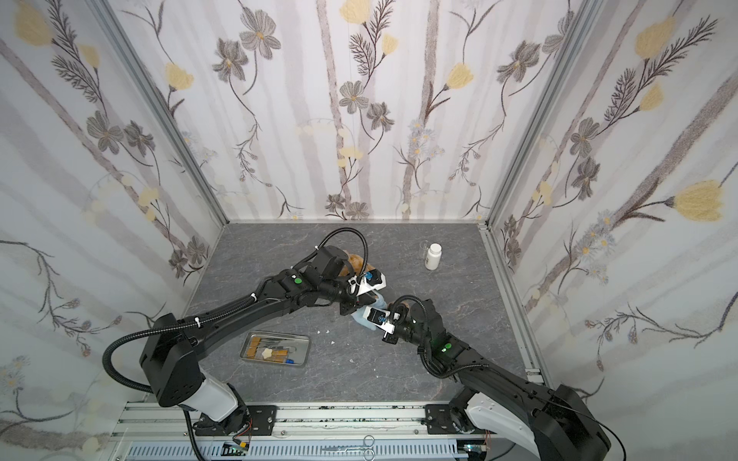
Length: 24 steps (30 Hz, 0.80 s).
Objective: Dress the teddy bear
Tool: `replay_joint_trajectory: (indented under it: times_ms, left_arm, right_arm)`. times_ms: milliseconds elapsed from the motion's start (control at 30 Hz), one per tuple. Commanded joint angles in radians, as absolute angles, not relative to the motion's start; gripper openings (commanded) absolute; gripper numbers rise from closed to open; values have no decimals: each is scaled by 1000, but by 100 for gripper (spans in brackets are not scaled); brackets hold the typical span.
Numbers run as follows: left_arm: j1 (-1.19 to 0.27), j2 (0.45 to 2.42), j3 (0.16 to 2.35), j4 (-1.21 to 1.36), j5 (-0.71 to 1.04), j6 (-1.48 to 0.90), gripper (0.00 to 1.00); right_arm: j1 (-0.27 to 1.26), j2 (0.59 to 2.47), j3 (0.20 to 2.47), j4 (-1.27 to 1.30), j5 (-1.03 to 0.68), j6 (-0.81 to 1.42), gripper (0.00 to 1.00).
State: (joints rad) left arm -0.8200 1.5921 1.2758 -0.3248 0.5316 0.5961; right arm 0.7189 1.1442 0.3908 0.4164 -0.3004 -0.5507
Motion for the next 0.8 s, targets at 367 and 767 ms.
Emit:
replay_joint_trajectory:
  times_ms: [367, 767]
  left_arm:
    - [-720, 1380, 1113, -41, 602, 273, 0]
    - [-642, 1226, 924, 239, 576, 54, 0]
  right_arm:
    - [637, 1067, 215, 948, -289, -315, 0]
    - [589, 1129, 170, 1269, -308, -41, 0]
